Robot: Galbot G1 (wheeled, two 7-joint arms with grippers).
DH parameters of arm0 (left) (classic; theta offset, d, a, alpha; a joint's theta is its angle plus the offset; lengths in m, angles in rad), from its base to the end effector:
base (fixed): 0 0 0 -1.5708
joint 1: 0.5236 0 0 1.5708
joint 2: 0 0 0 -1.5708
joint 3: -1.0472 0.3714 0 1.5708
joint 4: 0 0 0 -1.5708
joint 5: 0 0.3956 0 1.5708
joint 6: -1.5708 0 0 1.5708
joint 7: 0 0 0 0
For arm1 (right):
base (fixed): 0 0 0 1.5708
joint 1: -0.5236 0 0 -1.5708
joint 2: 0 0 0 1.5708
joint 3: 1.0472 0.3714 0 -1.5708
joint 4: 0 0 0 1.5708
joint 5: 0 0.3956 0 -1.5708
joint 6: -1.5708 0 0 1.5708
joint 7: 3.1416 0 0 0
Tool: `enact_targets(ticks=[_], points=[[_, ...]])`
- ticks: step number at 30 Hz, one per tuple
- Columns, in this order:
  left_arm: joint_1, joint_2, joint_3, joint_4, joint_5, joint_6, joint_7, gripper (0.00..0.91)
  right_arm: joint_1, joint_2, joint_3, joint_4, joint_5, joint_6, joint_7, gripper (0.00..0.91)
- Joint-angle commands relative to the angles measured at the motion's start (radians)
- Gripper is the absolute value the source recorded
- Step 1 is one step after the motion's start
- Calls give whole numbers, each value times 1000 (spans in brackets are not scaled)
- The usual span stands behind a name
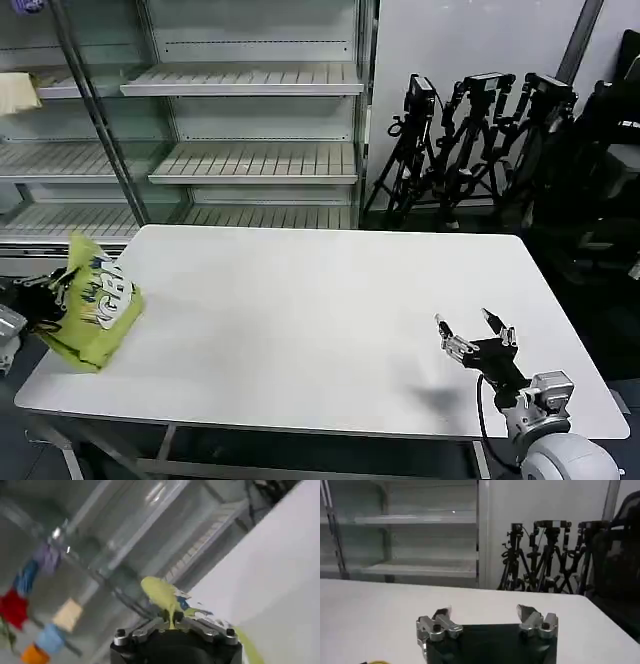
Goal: Fold and organize the clothes.
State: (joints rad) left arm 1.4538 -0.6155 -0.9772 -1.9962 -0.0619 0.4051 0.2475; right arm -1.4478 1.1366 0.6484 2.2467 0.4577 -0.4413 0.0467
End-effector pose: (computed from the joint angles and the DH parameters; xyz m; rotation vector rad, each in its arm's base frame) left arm 0.3010 0.2611 -0.1201 -0.0534 -2.5904 -1.2907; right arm 0.2444 -0.0870 -0.2081 0.1971 -2.9567 0.0402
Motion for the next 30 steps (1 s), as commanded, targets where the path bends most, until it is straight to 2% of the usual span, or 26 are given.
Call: enact_targets(ticks=[1, 2, 3, 4, 6, 7, 10, 14, 17, 20, 22, 25, 30], points=[[127, -246, 369, -361, 824, -99, -111, 20, -28, 0, 17, 2, -1, 0, 0, 907], [123, -266, 492, -374, 831, -98, -161, 20, -34, -2, 21, 5, -1, -2, 1, 907], [109, -292, 634, -405, 752, -72, -229, 20, -36, -4, 24, 7, -1, -3, 1, 907], [104, -298, 670, -418, 664, -67, -252, 20, -36, -4, 27, 7, -1, -3, 1, 907], [52, -347, 858, -417, 403, 37, -332, 10, -40, -2, 35, 7, -1, -4, 1, 907], [40, -368, 906, -396, 377, 67, -371, 10, -42, -2, 37, 7, -1, -4, 1, 907], [19, -431, 988, -308, 425, 29, -493, 20, -48, -4, 48, 7, -1, -4, -1, 907], [-75, -519, 973, -210, 459, 15, -523, 10, -47, -5, 57, 8, 0, -4, 0, 907], [-149, -568, 954, -171, 355, 50, -572, 10, -46, -7, 62, 13, 2, -7, 0, 907], [-238, -575, 940, -194, 35, 174, -639, 20, -35, -16, 66, 9, 6, -11, 1, 907], [-271, -559, 932, -205, -173, 175, -697, 20, -22, -23, 66, 6, 10, -16, 2, 907], [-292, -552, 927, -199, -372, 176, -769, 20, -5, -31, 63, -5, 15, -19, 1, 907], [-304, -586, 935, -155, -476, 175, -828, 20, 14, -34, 49, -15, 16, -18, 1, 907]])
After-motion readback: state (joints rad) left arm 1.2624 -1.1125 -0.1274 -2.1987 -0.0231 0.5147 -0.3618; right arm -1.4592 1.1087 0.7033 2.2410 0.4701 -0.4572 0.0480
